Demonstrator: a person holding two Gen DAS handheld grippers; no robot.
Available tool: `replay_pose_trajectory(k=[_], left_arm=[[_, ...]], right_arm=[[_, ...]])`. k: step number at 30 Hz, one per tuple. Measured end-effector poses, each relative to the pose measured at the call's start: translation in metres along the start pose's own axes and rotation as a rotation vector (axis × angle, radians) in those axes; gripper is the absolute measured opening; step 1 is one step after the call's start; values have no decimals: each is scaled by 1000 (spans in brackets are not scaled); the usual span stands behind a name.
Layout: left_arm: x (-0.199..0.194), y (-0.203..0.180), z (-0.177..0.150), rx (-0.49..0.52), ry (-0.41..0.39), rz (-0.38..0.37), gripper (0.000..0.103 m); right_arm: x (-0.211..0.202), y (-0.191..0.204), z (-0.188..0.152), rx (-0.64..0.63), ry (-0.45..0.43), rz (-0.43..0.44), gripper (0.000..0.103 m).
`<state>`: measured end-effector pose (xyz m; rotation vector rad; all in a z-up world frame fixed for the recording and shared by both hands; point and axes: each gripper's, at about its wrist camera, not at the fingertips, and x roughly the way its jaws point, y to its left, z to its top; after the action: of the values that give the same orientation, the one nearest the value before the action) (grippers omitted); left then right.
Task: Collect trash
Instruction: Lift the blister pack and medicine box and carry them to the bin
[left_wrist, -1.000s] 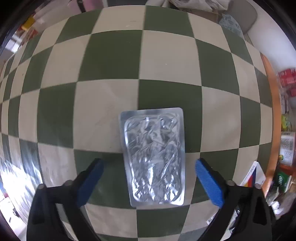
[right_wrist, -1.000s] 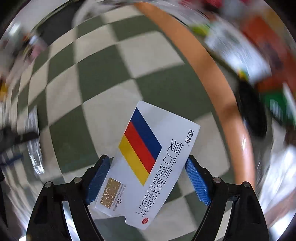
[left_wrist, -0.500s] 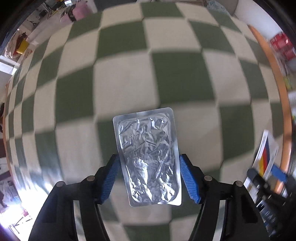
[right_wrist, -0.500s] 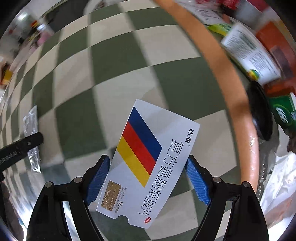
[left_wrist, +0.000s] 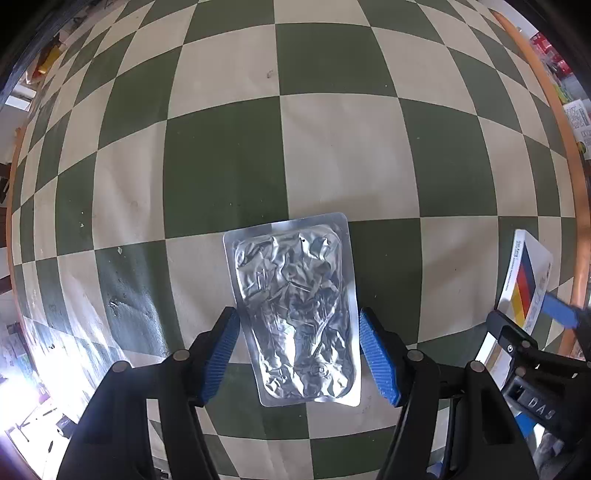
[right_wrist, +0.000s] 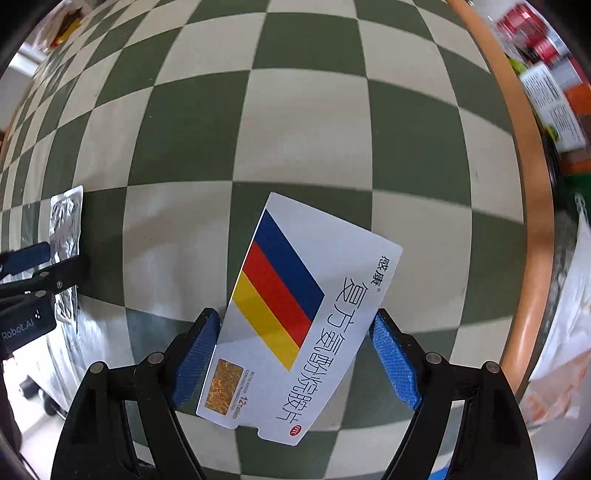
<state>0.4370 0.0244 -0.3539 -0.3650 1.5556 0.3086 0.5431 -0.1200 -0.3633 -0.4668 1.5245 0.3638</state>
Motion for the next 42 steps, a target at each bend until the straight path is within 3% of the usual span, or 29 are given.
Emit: replay_pose_trajectory(k=[4,5,7,11,23,29,35,42], left_arm=[[2,-1,-16,5,-14,8,63],[1,-1,6,4,-14,8,63],[-6,-2,7,7,-23,9,63],[-19,-6,4,17,-47,5,63],[-66,15,-31,19,-173,-38,63],[-102,39,-70,16,-254,-81,63],[-136,78,-138,33,-342,-136,63],[-141,127,-226,61,-388,-174,63]], right_arm=[[0,-13,-12,159,12,28,85],[0,-17,-15,188,13,29,85],[-2,-19,-18,219,1,28,85],[-5,-35,-24,234,-50,13,79],[-58,-31,-59,208,-190,45,78],[-99,-13,-92,201,-263,71,78],[-140,30,-131,195,-353,114,78],[-160,117,-222,211,-448,125,78]])
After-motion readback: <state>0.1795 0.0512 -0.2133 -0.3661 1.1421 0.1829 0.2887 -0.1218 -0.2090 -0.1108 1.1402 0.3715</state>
